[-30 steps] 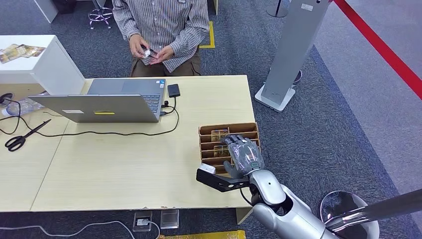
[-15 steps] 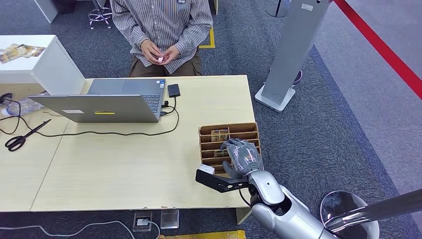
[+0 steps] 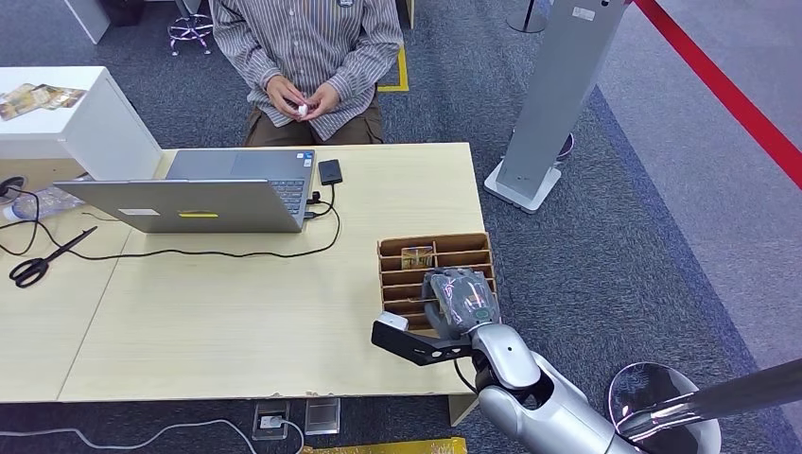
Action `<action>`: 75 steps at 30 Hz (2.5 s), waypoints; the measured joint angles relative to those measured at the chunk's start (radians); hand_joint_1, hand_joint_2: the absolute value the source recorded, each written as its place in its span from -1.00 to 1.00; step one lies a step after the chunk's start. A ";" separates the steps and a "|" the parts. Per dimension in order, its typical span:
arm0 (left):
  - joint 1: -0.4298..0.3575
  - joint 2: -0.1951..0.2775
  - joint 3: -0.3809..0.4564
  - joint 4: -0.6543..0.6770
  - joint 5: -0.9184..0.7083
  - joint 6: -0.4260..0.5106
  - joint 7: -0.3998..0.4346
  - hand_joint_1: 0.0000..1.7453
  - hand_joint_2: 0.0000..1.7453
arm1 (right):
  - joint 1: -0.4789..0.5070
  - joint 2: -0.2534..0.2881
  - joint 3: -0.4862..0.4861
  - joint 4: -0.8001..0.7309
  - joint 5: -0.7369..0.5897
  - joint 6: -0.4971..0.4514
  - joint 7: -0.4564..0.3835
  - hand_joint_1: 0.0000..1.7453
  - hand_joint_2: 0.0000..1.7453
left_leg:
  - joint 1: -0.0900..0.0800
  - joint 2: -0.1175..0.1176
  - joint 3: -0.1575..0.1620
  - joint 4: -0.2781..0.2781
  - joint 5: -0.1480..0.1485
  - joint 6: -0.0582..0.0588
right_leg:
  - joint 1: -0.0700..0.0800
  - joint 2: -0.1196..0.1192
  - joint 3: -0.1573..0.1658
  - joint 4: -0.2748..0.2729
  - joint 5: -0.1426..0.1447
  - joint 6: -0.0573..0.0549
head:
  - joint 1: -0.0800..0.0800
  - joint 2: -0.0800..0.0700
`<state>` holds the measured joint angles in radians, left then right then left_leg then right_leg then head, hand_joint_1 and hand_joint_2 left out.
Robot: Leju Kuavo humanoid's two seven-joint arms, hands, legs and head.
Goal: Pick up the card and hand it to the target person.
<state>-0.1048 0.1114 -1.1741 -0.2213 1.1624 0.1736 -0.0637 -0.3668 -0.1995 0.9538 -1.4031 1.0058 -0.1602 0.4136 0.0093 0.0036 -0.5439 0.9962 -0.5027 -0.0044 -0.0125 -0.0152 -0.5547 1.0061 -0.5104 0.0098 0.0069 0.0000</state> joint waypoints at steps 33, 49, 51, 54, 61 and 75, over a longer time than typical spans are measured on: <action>0.000 0.004 -0.001 0.000 0.007 0.002 0.001 -1.00 -1.00 | -0.063 -0.032 -0.057 -0.105 -0.375 0.064 0.028 0.90 1.00 | 0.000 0.000 0.000 0.000 0.000 0.000 | 0.000 0.000 0.000 0.000 0.000 0.000 | 0.000 0.000; 0.000 0.006 -0.001 0.000 0.017 -0.005 -0.004 -1.00 -1.00 | -0.177 -0.090 -0.115 -0.308 -0.389 0.011 -0.073 0.90 1.00 | 0.000 0.000 0.000 0.000 0.000 0.000 | 0.000 0.000 0.000 0.000 0.000 0.000 | -0.001 0.000; -0.001 0.004 -0.001 0.000 0.015 -0.006 -0.005 -1.00 -1.00 | -0.180 -0.077 -0.115 -0.279 -0.340 -0.057 -0.108 0.90 1.00 | 0.000 0.000 0.000 0.000 0.000 0.000 | 0.000 0.000 0.000 0.000 0.000 0.000 | 0.000 0.000; -0.002 0.001 -0.001 0.000 0.014 -0.006 -0.010 -1.00 -1.00 | -0.184 -0.053 -0.114 -0.217 -0.276 -0.181 -0.159 0.90 1.00 | 0.000 0.000 0.000 0.000 0.000 0.000 | 0.000 0.000 0.000 0.000 0.000 0.000 | 0.000 0.000; -0.005 -0.008 -0.001 0.000 0.001 -0.006 -0.012 -1.00 -1.00 | -0.190 0.000 -0.115 -0.044 -0.133 -0.462 -0.208 0.90 1.00 | 0.000 0.000 0.000 0.000 0.000 0.000 | 0.000 0.000 0.000 0.000 0.000 0.000 | 0.001 0.000; -0.012 -0.011 -0.005 0.000 -0.006 -0.005 -0.003 -1.00 0.50 | -0.186 0.029 -0.117 0.099 -0.103 -0.526 -0.201 -0.52 1.00 | 0.000 0.000 0.000 0.000 0.000 0.000 | 0.000 0.000 0.000 0.000 0.000 0.000 | 0.000 0.000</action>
<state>-0.1164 0.1003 -1.1790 -0.2213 1.1559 0.1687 -0.0664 -0.5533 -0.1702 0.8364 -1.3045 0.9028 -0.6862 0.2126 0.0092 0.0035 -0.5439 0.9964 -0.5026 -0.0043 -0.0126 -0.0152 -0.5546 1.0062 -0.5102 0.0099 0.0073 0.0001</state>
